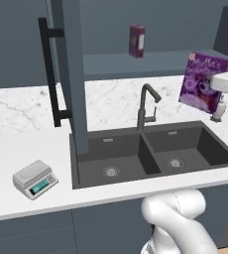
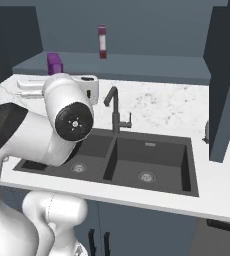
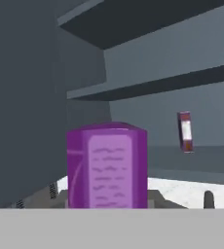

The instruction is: Pick the cereal and place it on the digital scale for weighing, and close the cabinet.

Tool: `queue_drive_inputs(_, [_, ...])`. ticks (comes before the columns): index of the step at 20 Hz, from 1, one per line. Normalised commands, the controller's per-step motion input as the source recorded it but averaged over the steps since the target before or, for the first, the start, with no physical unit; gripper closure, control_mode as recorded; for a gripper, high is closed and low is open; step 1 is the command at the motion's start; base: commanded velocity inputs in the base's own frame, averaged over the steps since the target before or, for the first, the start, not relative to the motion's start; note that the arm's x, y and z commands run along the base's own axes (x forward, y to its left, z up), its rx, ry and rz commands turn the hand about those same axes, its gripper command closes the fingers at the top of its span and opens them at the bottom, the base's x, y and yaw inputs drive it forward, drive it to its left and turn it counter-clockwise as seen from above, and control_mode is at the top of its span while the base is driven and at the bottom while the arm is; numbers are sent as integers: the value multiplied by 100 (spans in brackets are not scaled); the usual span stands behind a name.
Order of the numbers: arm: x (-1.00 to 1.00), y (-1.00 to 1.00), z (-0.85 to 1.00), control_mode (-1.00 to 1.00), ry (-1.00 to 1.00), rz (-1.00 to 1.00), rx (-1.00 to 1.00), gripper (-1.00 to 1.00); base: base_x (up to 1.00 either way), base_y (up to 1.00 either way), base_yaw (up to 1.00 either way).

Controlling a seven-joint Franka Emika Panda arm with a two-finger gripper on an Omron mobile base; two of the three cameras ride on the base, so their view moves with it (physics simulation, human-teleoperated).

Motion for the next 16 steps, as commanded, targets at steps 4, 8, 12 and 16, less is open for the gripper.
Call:
queue_drive_inputs(4, [-38, 99, -46, -100, 3, 29, 1, 100, 0, 0, 0])
queue_drive_inputs(8, [-9, 100, -63, -100, -11, 19, -4, 100, 0, 0, 0])
queue_drive_inputs(12, [1, 100, -72, -100, -6, 12, 0, 100, 0, 0, 0])
queue_drive_inputs(16, [11, 100, -73, -100, -1, 10, 0, 100, 0, 0, 0])
